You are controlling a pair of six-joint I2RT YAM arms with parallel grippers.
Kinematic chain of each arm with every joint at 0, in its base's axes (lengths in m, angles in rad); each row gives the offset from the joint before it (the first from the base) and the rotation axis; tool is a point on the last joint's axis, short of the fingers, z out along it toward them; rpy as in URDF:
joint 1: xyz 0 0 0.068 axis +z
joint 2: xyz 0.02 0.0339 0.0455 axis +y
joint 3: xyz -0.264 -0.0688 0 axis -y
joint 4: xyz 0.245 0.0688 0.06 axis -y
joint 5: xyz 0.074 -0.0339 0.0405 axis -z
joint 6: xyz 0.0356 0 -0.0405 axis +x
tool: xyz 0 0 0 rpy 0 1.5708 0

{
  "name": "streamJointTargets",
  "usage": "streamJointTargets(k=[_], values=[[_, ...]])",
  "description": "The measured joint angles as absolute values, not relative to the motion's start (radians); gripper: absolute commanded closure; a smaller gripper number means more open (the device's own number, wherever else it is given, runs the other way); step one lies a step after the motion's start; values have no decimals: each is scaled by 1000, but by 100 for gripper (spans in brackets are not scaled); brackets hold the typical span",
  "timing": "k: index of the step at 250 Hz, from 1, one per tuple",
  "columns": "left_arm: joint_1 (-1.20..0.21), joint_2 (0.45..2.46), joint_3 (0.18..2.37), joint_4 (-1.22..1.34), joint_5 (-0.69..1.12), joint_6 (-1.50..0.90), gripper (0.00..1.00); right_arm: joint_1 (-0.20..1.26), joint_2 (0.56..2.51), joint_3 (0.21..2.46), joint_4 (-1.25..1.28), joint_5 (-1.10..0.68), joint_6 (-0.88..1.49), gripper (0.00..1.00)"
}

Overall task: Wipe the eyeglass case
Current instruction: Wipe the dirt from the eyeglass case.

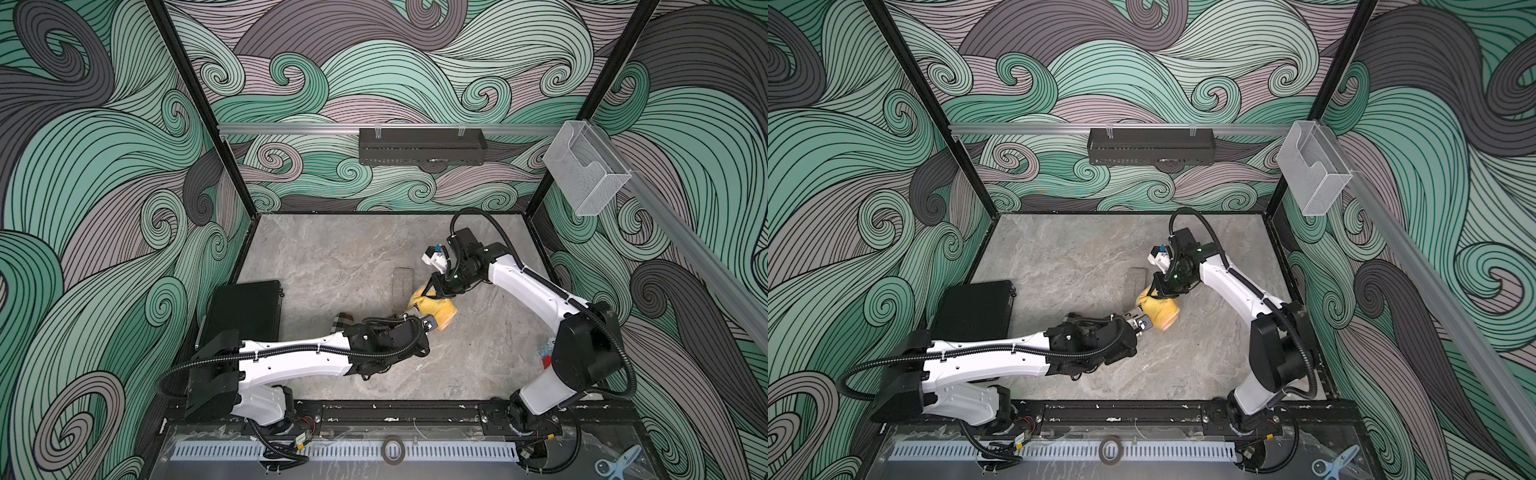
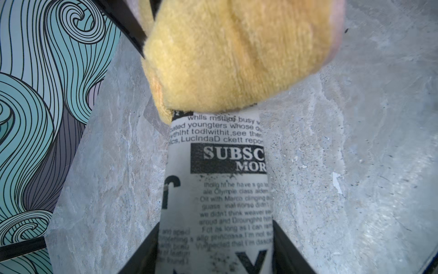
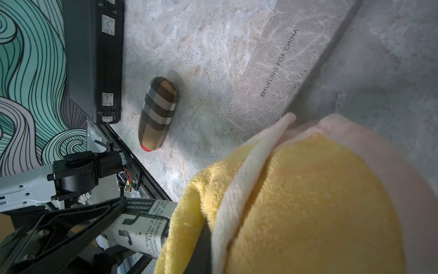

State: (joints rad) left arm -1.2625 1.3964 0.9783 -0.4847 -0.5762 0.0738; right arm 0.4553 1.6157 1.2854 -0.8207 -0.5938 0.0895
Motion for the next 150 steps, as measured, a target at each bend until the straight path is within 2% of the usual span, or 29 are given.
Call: streamJointTargets(k=[83, 113, 150], values=[[-1263, 1392, 978, -480, -592, 53, 53, 612, 1638, 1329, -736, -809, 92, 100], [-1261, 1372, 962, -466, -590, 17, 55, 566, 1623, 1291, -694, -812, 129, 100], [-1227, 1298, 907, -454, -508, -46, 55, 424, 1541, 1174, -641, -788, 184, 100]])
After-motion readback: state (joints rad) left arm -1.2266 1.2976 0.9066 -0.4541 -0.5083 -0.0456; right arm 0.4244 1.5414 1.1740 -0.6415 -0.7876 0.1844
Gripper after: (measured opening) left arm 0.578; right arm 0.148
